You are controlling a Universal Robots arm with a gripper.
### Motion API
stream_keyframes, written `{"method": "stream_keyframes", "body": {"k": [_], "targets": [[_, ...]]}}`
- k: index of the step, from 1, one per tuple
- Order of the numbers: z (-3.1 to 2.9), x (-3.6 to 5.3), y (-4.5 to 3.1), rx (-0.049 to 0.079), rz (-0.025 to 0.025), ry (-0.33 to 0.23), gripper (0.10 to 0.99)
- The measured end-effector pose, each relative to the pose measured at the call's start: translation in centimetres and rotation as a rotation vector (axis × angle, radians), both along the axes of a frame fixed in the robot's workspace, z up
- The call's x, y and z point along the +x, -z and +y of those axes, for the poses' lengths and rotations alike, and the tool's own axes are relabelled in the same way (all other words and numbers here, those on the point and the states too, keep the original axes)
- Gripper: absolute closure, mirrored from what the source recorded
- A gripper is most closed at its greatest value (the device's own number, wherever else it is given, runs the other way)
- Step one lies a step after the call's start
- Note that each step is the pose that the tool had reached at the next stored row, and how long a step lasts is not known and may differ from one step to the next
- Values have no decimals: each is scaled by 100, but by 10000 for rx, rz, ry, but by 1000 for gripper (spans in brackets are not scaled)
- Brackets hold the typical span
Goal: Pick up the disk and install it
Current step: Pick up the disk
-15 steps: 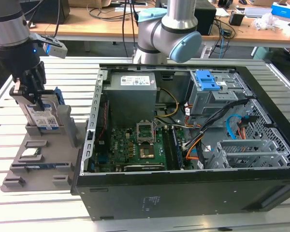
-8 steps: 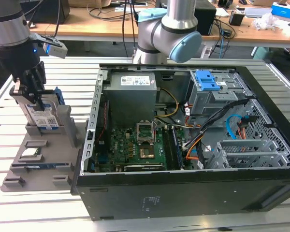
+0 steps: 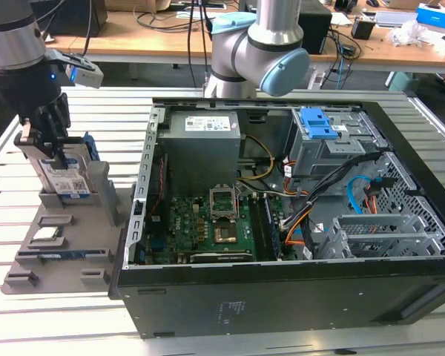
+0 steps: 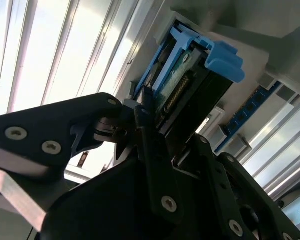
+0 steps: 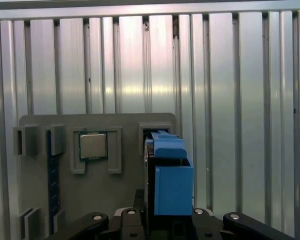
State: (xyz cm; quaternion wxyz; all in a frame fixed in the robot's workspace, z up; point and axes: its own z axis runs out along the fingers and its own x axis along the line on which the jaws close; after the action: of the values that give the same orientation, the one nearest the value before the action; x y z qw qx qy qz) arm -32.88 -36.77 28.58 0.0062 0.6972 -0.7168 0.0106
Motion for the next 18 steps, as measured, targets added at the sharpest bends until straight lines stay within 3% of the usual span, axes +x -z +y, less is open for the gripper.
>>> {"method": "stream_keyframes", "body": {"k": [5, 18], "targets": [[5, 0, -109, 0, 0, 0, 733], [7, 0, -282, 0, 1, 0, 733]]}}
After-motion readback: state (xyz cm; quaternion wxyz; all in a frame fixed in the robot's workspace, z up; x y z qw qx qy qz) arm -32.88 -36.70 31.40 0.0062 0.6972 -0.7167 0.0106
